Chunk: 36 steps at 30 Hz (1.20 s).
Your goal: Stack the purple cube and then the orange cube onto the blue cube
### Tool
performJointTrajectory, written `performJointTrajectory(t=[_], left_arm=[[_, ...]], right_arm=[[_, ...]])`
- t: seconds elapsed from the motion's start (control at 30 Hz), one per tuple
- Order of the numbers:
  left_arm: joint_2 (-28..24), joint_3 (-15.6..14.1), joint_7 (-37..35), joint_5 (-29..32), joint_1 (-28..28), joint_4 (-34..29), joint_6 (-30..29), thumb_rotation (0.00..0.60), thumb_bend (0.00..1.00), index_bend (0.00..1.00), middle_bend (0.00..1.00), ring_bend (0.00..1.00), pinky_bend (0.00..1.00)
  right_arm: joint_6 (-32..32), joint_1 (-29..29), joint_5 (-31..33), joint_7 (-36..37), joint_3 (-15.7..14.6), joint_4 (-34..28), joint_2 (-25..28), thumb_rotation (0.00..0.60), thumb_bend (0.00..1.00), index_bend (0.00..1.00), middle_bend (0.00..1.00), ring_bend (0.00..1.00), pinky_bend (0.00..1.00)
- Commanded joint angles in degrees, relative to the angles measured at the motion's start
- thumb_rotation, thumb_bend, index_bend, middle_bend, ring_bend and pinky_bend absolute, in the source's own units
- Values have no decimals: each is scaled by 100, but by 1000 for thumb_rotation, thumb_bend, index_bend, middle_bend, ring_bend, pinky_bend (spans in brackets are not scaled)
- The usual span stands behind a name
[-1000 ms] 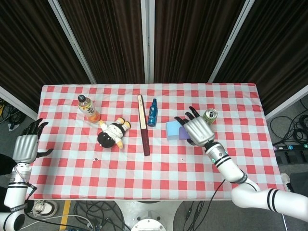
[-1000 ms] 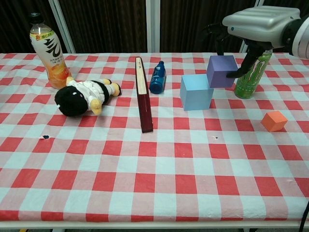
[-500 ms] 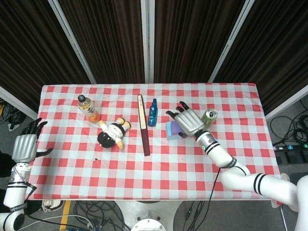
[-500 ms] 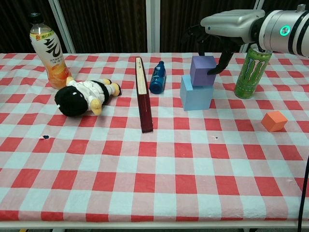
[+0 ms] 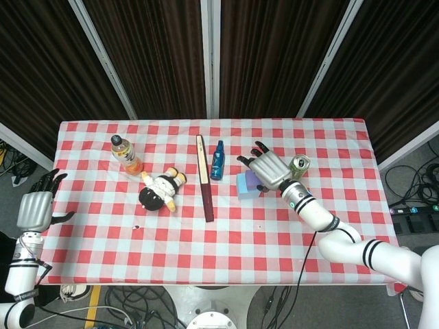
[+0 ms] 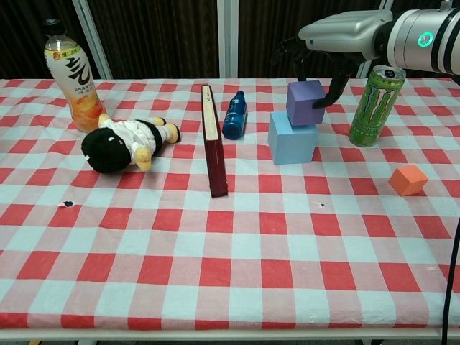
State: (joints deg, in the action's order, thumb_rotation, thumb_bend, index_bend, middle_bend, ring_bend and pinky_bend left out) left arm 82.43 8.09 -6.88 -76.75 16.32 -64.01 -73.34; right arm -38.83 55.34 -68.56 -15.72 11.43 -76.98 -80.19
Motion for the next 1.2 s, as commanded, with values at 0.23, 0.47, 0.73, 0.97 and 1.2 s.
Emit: performJointTrajectory(t=[0.23,0.47,0.73,0.97,1.2], left_arm=[[17,10,4,34,4,36,40,600,86,206,179,128,233],[19,21,-23,47,6,46,55,600,86,206,180,128,233],[28,29,-24,65,12,65,80,600,86,206,179,128,233],[35,31,-14,75,16,75,98,600,86,206,179,127,233],[26,21,-30,47,11,65,74,600,86,206,180,128,233]], right_arm=[[21,81,-154,310,-48,231,-129,600,147,151,478,165,0],[63,126,-195,397,-111,337,-211,600,146,151,478,165,0],[115,164,-106,361,-158,382,-248,600,114,152,454,161,0],[173,188,60,303,-163,322,-181,600,11,100,280,30,0],[-35,142,95,255,-99,-20,68,600,0,76,212,0,0]])
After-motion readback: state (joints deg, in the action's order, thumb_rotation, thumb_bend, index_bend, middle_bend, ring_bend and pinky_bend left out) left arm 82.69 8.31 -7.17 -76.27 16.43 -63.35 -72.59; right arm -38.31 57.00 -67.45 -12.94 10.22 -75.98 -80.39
